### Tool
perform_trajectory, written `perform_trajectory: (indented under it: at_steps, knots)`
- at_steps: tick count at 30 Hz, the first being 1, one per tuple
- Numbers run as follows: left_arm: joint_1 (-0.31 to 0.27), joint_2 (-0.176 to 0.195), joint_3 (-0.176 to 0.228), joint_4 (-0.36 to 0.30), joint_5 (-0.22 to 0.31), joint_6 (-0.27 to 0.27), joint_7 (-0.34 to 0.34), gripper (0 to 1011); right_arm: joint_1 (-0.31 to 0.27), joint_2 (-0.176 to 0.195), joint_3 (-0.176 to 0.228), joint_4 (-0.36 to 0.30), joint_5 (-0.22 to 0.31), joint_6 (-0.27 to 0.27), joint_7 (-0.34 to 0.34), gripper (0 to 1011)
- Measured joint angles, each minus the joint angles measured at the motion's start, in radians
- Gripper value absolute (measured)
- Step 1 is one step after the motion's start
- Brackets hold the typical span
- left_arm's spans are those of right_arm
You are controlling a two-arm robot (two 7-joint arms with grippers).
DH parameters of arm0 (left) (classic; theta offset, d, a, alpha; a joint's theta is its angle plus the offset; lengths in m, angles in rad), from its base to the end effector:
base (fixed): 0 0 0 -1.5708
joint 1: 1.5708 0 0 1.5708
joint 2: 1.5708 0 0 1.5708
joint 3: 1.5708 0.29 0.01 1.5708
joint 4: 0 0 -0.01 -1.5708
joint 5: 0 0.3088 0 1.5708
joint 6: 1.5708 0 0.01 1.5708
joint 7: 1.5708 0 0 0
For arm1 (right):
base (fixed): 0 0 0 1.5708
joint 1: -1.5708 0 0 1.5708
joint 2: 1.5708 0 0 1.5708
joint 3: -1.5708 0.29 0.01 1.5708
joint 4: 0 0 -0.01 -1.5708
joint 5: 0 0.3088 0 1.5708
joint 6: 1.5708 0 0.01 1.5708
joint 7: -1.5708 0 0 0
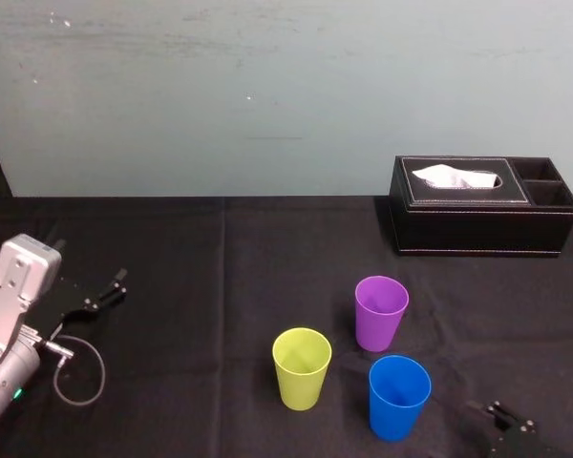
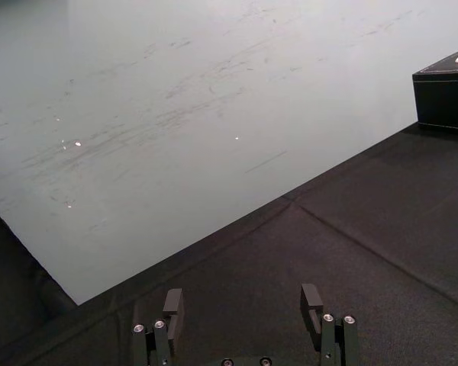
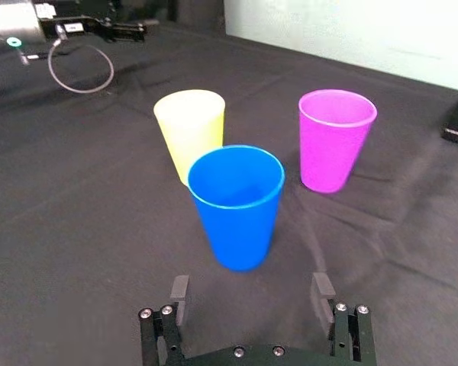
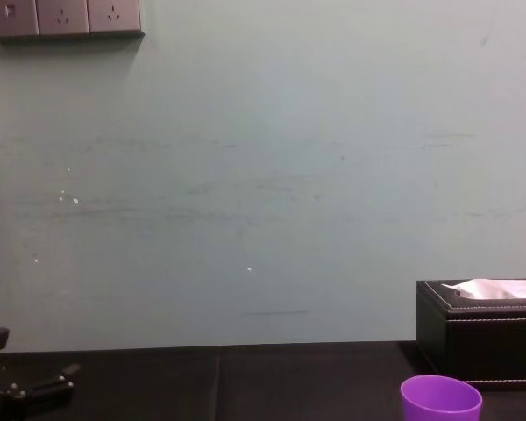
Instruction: Stack the three plastic cups sequentially using one hand.
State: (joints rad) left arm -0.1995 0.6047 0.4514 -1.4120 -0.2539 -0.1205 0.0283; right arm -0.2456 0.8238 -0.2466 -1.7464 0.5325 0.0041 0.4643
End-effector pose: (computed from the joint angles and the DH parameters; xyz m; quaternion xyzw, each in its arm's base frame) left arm 0.3581 0.0827 -0.3023 0.1415 -0.1325 0.5799 0.7913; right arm 0.2518 -0.1251 -0.2943 -0.1656 0.0517 -0.3699 0.9127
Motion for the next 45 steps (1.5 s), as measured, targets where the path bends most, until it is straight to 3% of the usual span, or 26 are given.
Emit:
perform_trajectory:
  at_steps: [17, 45]
  knots:
    - [0.0, 0.0, 0.0, 0.0, 0.0, 0.0, 0.0, 1000, 0.04, -0.094, -0.01, 0.036, -0.05, -0.01, 0.024, 1000]
    - [0.0, 0.0, 0.0, 0.0, 0.0, 0.0, 0.0, 1000, 0.12, -0.179, -0.041, 0.099, -0.1, -0.021, 0.045, 1000]
